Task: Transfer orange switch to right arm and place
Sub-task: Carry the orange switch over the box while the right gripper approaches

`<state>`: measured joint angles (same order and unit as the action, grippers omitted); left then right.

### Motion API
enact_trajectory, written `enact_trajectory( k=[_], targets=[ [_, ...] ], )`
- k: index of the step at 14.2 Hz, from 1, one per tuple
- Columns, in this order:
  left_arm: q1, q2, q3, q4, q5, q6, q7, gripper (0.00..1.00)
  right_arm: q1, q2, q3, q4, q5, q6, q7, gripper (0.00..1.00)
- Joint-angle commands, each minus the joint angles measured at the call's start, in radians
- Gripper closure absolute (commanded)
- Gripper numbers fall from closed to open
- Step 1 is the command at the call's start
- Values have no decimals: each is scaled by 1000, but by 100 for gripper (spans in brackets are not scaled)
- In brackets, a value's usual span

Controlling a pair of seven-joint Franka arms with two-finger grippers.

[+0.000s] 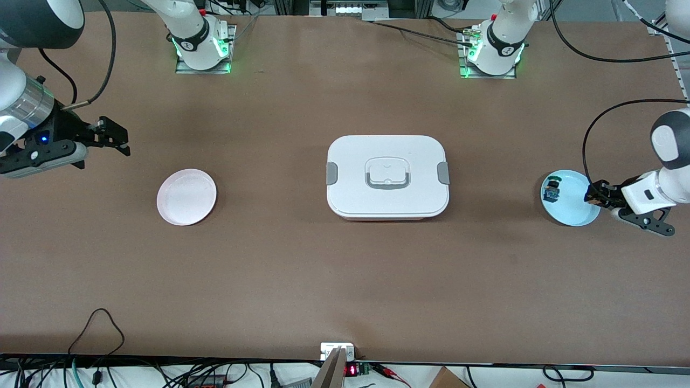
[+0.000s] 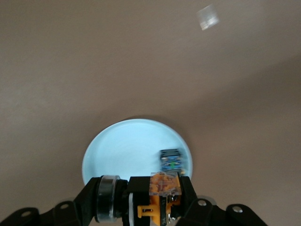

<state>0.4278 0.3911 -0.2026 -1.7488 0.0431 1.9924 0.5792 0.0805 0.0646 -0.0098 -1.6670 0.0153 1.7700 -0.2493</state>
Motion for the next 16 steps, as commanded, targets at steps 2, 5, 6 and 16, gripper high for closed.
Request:
enact_trajectory(
  k=[2,5,6,16],
  targets=[
    [3,46,-21,72,-234,-116,172,73,-4,56,2,30,-15,42,-5,0],
    [11,71,-21,75,-498,-266,365,77,5,54,5,30,-29,8,-8,0],
    [5,80,-21,75,-599,-337,461,84,4,43,7,42,-21,-18,-25,0],
    [-40,146,-294,72,-1024,-468,941,92,5,119,8,14,660,-104,-2,0]
  ],
)
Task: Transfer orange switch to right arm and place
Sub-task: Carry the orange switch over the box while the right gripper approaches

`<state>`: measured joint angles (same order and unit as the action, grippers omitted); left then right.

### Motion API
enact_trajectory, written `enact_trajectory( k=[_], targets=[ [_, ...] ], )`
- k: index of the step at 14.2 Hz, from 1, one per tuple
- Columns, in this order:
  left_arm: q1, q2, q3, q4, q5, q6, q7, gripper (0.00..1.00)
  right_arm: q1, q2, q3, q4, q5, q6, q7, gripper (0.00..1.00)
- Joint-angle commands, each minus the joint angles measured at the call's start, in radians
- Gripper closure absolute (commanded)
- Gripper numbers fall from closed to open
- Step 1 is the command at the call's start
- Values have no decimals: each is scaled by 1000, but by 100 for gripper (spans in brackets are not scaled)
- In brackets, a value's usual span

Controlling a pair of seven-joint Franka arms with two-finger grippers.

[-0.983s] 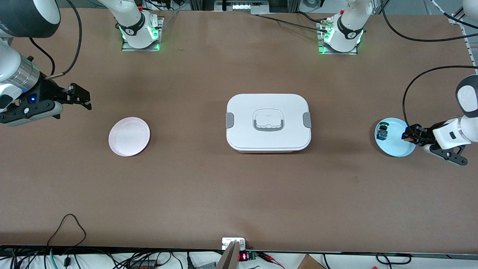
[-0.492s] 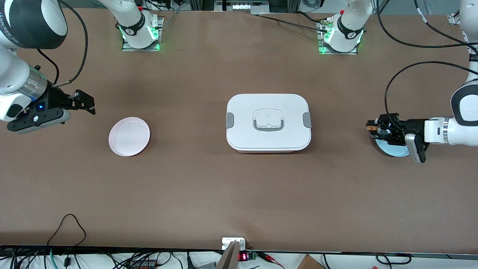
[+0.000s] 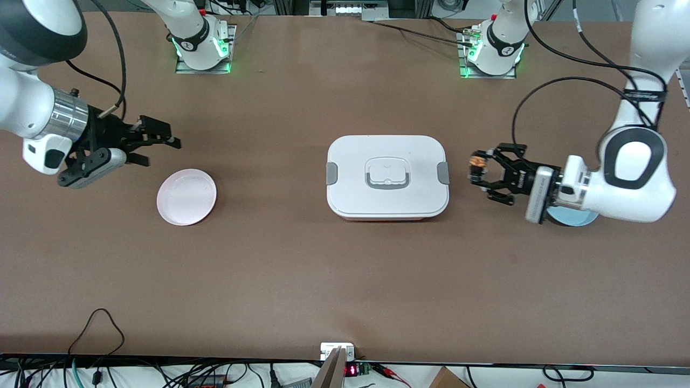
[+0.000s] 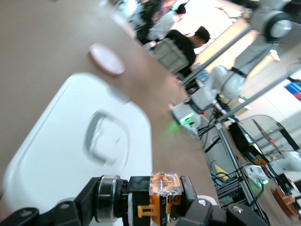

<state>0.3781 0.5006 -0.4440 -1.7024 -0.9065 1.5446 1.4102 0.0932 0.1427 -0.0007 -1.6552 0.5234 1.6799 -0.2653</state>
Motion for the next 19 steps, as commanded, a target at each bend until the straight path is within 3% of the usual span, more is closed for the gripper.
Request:
enact_trajectory(
  k=[1,5,7,10,13,15,19],
  targets=[
    [5,39,-82,26,-109,-12,139,92,-6,55,-1,-20,256,-6,14,0],
    [-99,52,-102,23,-285,93,425,95,43,90,2,-118,586,116,20,0],
    [-165,55,-102,24,-435,143,510,95,110,80,2,-188,741,243,24,0],
    [-292,42,-105,26,-602,351,585,95,230,80,2,-225,921,427,24,0],
    [-384,45,-104,29,-708,492,641,95,397,72,2,-226,1097,672,21,0],
    [-395,49,-104,29,-710,494,642,94,439,61,2,-224,1127,730,26,0],
    [-426,50,-104,29,-762,516,644,94,434,44,1,-245,1127,722,18,0]
  ],
)
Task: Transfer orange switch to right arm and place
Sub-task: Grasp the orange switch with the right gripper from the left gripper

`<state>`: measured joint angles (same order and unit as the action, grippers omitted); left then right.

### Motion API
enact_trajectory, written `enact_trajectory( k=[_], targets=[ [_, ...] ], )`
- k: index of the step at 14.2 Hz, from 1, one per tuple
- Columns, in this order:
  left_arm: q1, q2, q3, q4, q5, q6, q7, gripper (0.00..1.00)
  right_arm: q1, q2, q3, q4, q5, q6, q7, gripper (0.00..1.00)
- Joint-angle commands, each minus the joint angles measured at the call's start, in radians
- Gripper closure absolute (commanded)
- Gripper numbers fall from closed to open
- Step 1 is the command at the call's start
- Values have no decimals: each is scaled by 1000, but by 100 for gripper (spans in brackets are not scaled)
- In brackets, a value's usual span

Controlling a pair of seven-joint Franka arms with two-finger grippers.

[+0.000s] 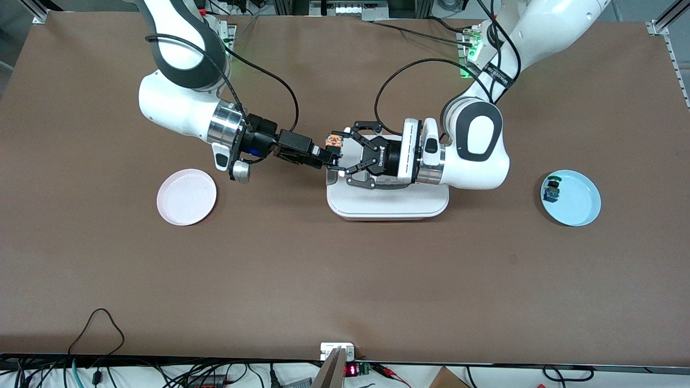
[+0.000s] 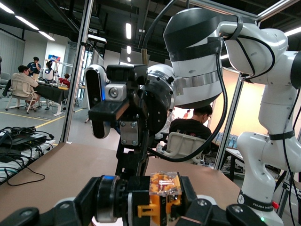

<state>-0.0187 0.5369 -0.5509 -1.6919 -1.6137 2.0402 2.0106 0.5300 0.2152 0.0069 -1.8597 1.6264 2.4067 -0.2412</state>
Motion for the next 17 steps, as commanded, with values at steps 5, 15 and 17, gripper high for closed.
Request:
enact_trajectory(
  k=[5,15,17],
  targets=[
    [-29,14,3,18,-58,21,43,94,-8,-49,-7,-101,26,-98,-7,0],
    [-26,12,3,18,-75,20,42,94,-22,-69,-7,-130,27,-173,17,13],
    [-27,12,3,18,-75,21,42,94,-18,-65,-7,-128,36,-170,16,16]
  ],
)
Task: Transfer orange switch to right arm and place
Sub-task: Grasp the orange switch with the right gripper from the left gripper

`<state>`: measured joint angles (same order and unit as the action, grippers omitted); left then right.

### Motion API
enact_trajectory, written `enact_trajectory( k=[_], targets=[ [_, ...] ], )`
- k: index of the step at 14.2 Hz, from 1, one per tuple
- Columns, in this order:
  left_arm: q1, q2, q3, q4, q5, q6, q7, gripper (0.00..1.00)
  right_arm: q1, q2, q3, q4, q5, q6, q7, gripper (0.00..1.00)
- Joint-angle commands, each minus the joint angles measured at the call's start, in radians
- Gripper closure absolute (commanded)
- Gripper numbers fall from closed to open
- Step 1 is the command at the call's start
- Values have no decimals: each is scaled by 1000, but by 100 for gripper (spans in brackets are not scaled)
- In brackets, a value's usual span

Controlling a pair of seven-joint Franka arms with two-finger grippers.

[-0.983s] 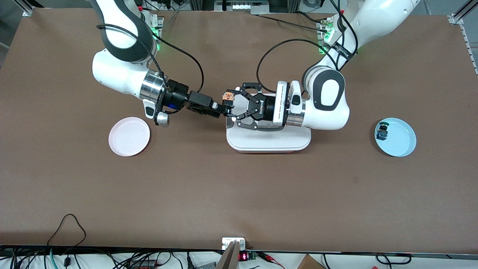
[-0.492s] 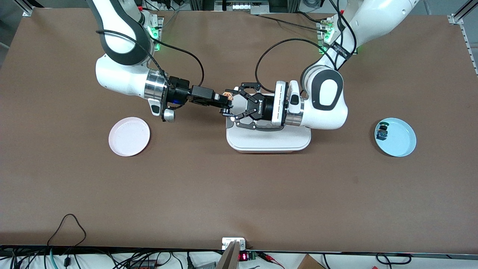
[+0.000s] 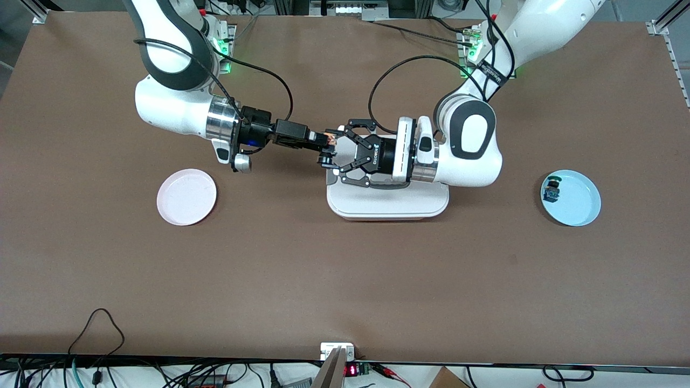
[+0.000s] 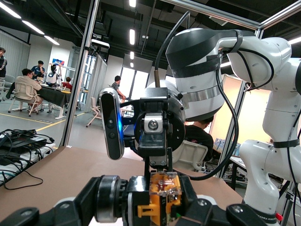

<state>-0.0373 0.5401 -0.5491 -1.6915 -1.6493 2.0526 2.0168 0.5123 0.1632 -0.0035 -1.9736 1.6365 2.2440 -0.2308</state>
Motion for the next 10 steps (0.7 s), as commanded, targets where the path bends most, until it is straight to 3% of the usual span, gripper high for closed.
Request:
enact_trajectory(
  k=[1,6,10],
  targets=[
    [-9,9,1,18,-40,9,36,94,3,-13,5,-14,51,-8,2,18],
    [-7,8,1,19,-40,8,31,94,14,-7,5,-11,66,-1,-5,38],
    [-7,6,1,19,-40,8,29,94,14,-5,5,-11,66,-1,-15,73]
  ],
)
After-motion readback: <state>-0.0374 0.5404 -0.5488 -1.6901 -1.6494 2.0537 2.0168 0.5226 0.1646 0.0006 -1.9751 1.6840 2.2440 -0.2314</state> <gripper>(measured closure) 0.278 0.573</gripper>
